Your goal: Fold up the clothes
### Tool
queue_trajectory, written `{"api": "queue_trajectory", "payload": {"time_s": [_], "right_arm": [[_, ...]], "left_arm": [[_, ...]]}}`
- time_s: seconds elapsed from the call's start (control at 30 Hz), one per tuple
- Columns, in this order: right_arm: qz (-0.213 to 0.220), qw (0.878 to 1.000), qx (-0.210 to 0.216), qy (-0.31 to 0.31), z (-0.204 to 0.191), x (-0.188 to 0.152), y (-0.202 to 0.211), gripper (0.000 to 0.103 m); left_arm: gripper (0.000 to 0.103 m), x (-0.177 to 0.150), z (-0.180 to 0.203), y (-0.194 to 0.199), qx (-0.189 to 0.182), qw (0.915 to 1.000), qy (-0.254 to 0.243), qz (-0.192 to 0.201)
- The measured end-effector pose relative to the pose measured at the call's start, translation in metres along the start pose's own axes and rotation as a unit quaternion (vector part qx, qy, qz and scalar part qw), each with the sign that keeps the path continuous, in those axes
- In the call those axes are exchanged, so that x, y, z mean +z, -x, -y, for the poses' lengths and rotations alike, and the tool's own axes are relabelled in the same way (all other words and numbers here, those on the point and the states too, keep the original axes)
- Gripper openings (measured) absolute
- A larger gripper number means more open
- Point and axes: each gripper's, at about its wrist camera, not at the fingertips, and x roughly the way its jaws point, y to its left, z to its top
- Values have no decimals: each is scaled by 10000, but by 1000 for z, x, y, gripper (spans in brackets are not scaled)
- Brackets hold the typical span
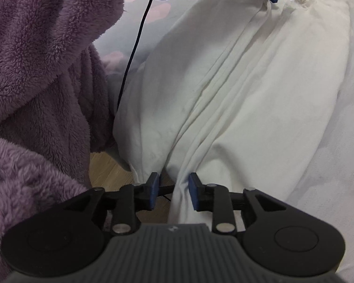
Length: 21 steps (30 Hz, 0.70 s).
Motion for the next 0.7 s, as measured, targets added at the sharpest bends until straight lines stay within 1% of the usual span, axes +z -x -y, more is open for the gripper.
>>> {"api": "queue_trajectory", "payload": {"time_s": [0.07,0.1,0.17,0.23,0.27,0.3,0.33,0.37,0.43,0.53,0.6,0.7], "right_arm": [[57,10000,11,22,-3,-7,4,37],[87,9999,-7,62,-9,-8,5,39],[177,9997,-54,176,-20,-12,9,39],[389,9991,30,165,-22,-18,17,38],[544,9984,54,153,-23,-23,23,38],[680,9975,28,193,-23,-27,28,38],[794,9964,-59,295,-24,-32,34,38],[904,9949,-200,409,-25,-35,39,38],[1085,9906,-579,604,-22,-40,47,38],[1181,9868,-967,546,-6,-59,60,38],[1156,9858,-1107,510,3,-68,62,39],[942,9836,-1315,800,5,-78,55,42]], "left_arm": [[36,-10,7,14,9,9998,-154,98],[37,-16,12,22,48,9994,-288,189],[40,-31,22,39,85,9968,-690,384],[43,-49,32,57,31,9913,-1162,611],[48,-59,36,66,2,9875,-1391,743],[51,-69,39,74,27,9848,-1529,823],[54,-79,42,81,59,9839,-1580,838],[54,-88,45,88,68,9836,-1606,820],[54,-105,44,97,-78,9877,-1463,544],[54,-132,43,106,-227,9923,-1216,69],[54,-151,44,112,-385,9928,-1102,-250],[54,-180,53,114,-432,9913,-1088,-598]]}}
